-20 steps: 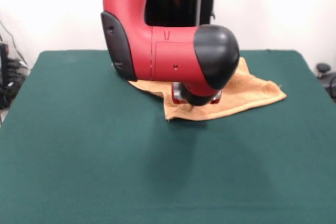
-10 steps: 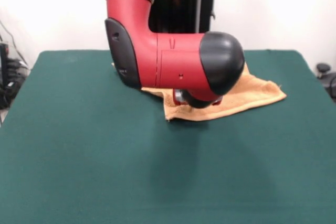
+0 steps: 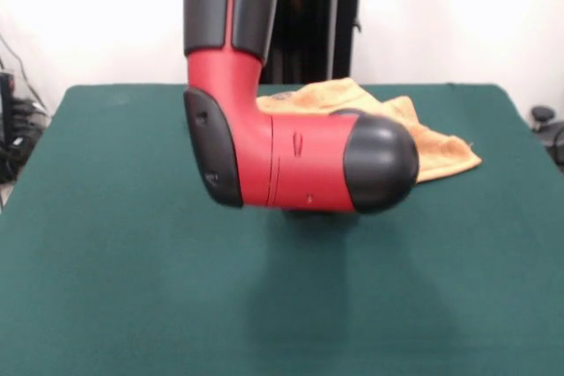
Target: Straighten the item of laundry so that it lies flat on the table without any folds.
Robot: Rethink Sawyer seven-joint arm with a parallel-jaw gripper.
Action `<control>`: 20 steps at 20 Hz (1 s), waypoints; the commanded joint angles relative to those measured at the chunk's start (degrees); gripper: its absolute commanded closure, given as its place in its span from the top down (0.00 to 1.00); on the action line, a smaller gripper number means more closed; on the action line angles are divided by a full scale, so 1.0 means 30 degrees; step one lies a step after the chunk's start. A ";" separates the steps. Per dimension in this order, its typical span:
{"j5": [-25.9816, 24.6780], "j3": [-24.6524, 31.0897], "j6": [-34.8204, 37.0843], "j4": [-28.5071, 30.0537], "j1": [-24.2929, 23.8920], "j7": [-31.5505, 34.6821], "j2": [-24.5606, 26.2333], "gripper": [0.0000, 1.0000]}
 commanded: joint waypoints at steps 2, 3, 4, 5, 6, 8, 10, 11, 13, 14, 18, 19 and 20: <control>-0.0350 0.1637 -0.3264 -0.3551 0.0820 0.2003 0.3287 0.00; -0.0367 0.1651 -0.3512 -0.3429 0.0805 0.1964 0.3225 0.00; -0.0369 0.1689 -0.4009 -0.3104 0.0771 0.1854 0.3027 0.00; -0.0377 0.1688 -0.4185 -0.2987 0.0770 0.1848 0.2956 0.00; -0.0336 0.1759 -0.4656 -0.2709 0.0726 0.1775 0.2827 0.00; -0.0365 0.1756 -0.4881 -0.2564 0.0732 0.1730 0.2747 0.00; -0.0368 0.1714 -0.4996 -0.2358 0.0743 0.1788 0.2624 0.00; -0.0350 0.1698 -0.5025 -0.2277 0.0742 0.1847 0.2581 0.00; -0.0300 0.1727 -0.5221 -0.2128 0.0716 0.1886 0.2521 0.00; -0.0290 0.1750 -0.5371 -0.2036 0.0701 0.1863 0.2480 0.00; -0.0426 0.2037 -0.7737 -0.0855 0.0486 0.1151 0.1786 0.00; -0.0516 0.2228 -0.8969 -0.0437 0.0356 0.0747 0.1539 0.00; -0.0591 0.2368 -1.0023 0.0050 0.0237 0.0466 0.1253 0.00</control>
